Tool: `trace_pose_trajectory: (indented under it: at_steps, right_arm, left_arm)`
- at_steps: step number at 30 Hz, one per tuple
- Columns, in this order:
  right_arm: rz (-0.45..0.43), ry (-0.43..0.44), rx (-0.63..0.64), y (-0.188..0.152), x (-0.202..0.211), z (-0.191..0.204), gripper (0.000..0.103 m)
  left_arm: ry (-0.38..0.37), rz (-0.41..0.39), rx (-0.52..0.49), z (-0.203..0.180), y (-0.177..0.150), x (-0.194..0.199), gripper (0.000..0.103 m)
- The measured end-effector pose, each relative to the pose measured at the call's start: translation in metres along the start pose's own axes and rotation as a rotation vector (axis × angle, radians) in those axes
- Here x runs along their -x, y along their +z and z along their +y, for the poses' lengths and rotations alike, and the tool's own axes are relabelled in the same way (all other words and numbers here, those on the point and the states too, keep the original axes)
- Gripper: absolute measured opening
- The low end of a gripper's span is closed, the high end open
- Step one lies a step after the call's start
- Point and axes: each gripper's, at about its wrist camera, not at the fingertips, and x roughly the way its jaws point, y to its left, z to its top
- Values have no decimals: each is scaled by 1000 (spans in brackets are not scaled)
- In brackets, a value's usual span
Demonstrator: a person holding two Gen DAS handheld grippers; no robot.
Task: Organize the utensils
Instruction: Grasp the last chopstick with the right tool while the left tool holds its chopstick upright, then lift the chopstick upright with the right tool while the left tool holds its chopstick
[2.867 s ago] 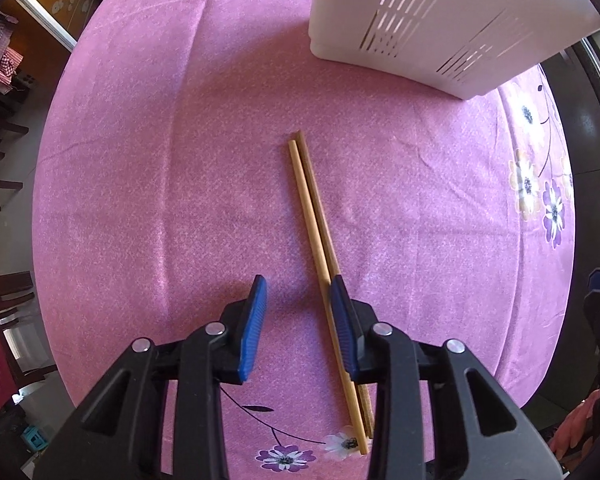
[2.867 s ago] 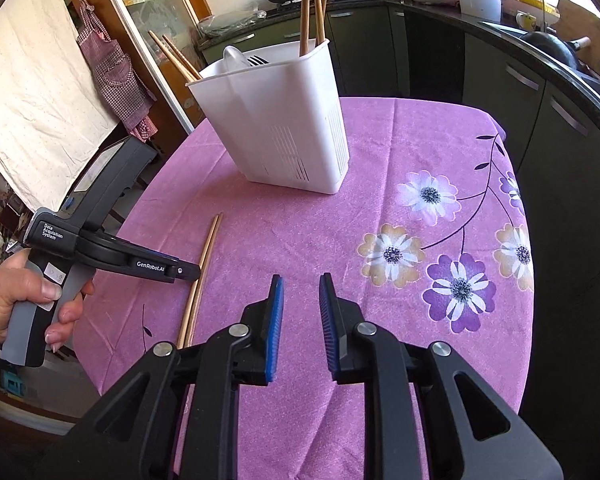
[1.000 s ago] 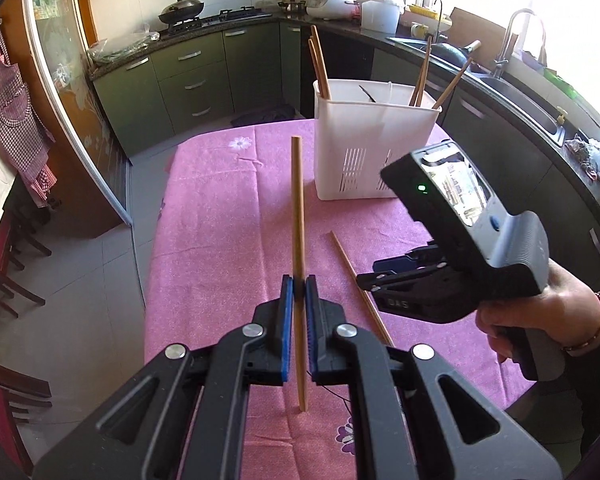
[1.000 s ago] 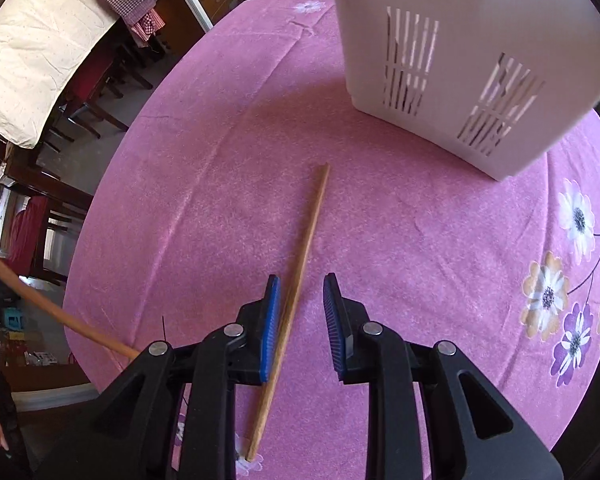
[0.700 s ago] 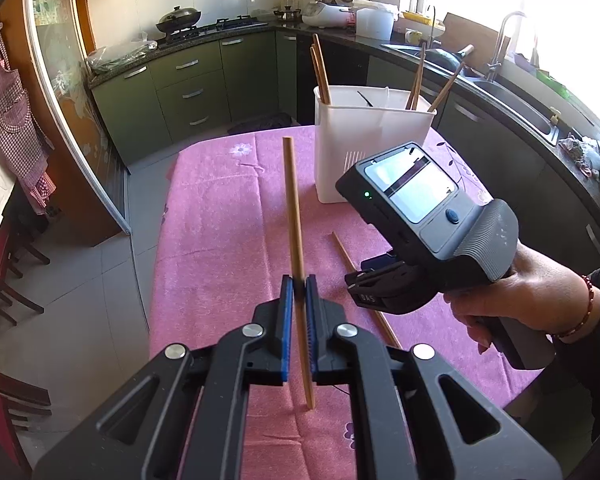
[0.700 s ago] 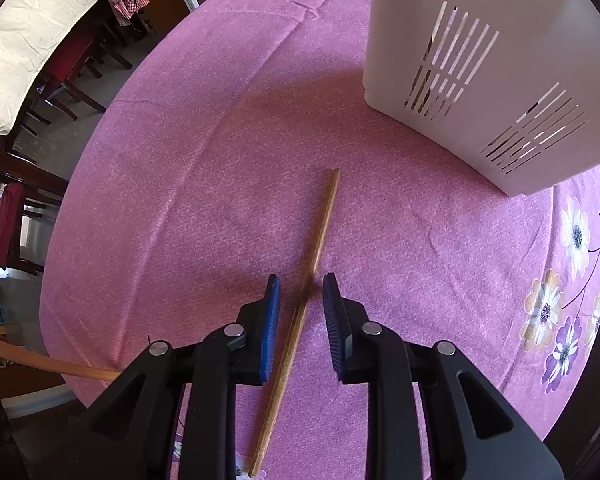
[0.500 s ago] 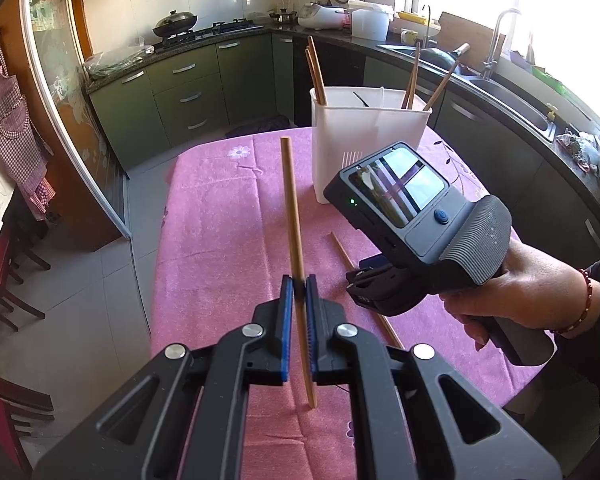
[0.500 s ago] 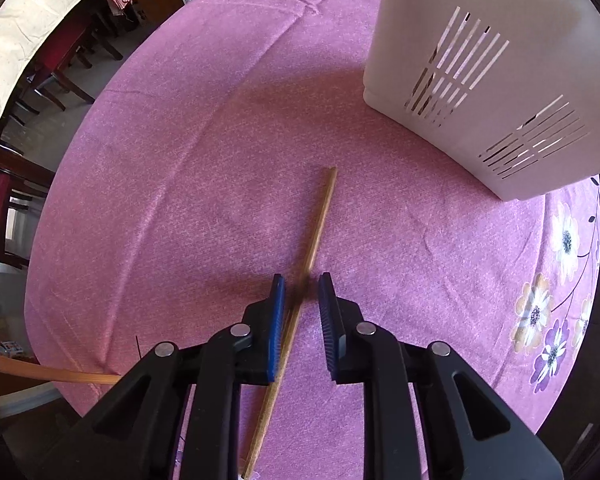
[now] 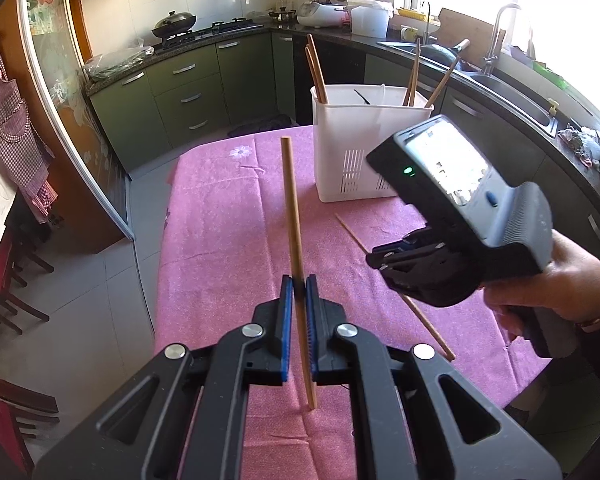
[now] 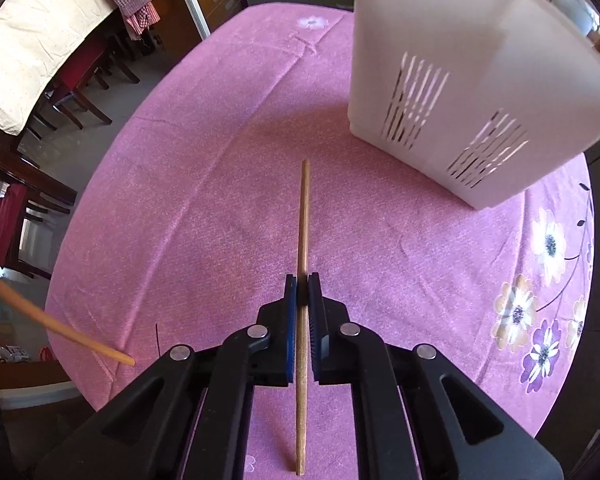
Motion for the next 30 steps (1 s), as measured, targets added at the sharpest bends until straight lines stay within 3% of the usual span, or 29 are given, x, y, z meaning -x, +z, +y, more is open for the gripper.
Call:
trace_pose_trajectory:
  at_steps: [10, 14, 25, 30]
  right_arm:
    - [-259, 55, -21, -57, 113, -21, 6]
    - [-311, 52, -18, -80, 136, -18, 6]
    - [-364, 56, -30, -115, 147, -24, 7]
    - [-365, 63, -29, -116, 146, -26, 7]
  left_arm:
    - [1, -9, -11, -1, 1, 4, 7]
    - [4, -10, -19, -3, 2, 4, 7]
    - [10, -6, -44, -11, 4, 5, 7]
    - [-8, 78, -45, -11, 13, -20, 7]
